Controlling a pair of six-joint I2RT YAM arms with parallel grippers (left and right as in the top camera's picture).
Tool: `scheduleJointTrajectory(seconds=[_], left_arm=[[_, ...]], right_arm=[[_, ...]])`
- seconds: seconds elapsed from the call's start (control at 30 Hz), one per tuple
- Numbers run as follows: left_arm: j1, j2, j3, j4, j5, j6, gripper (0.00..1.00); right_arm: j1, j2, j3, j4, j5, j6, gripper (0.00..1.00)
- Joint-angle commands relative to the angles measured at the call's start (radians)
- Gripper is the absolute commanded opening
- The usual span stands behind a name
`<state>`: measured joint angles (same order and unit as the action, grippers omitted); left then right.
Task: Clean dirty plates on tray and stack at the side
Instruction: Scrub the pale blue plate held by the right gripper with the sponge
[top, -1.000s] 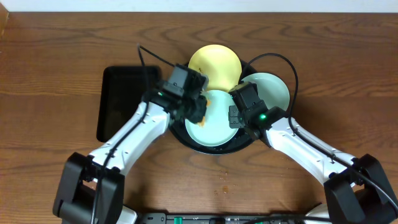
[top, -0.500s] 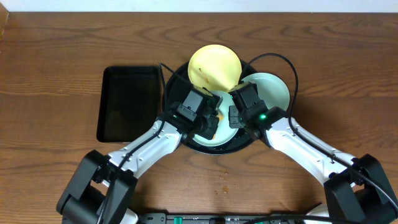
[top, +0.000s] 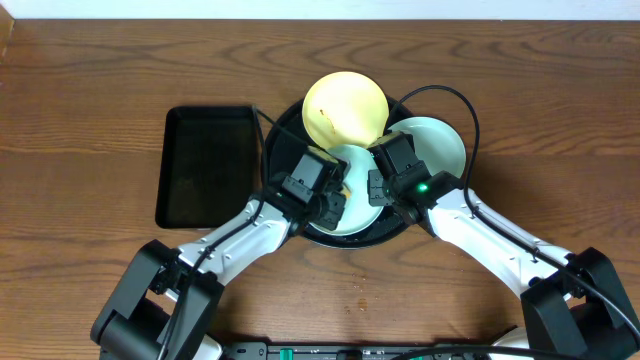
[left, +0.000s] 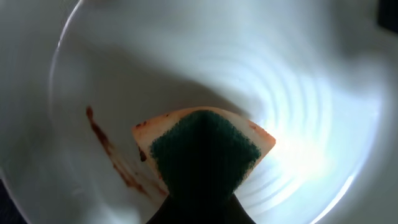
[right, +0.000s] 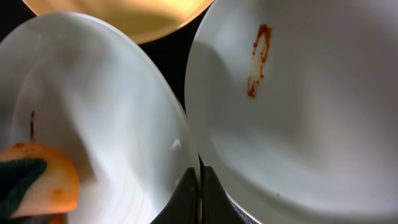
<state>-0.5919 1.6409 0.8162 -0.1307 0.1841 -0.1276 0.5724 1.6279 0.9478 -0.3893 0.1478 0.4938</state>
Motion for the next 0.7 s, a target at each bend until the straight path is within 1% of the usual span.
scheduleJointTrajectory(seconds=[0.0,0.13,0.67], left_arm=[[0.000,0.007,-0.011,0.026,-0.084,-0.001,0.07],[0.000,0.007,-0.011,0.050,-0.092,-0.001,0.08],[0.000,0.007,-0.012,0.051,-0.092,-0.001,0.08]], right_arm=[[-0.005,-0.002,0.004,0.002,-0.010,0.018,0.02],[-0.005,-0.002,0.004,0.002,-0.011,0.018,0.01],[-0.005,-0.002,0.004,0.003,-0.022,0.018,0.01]])
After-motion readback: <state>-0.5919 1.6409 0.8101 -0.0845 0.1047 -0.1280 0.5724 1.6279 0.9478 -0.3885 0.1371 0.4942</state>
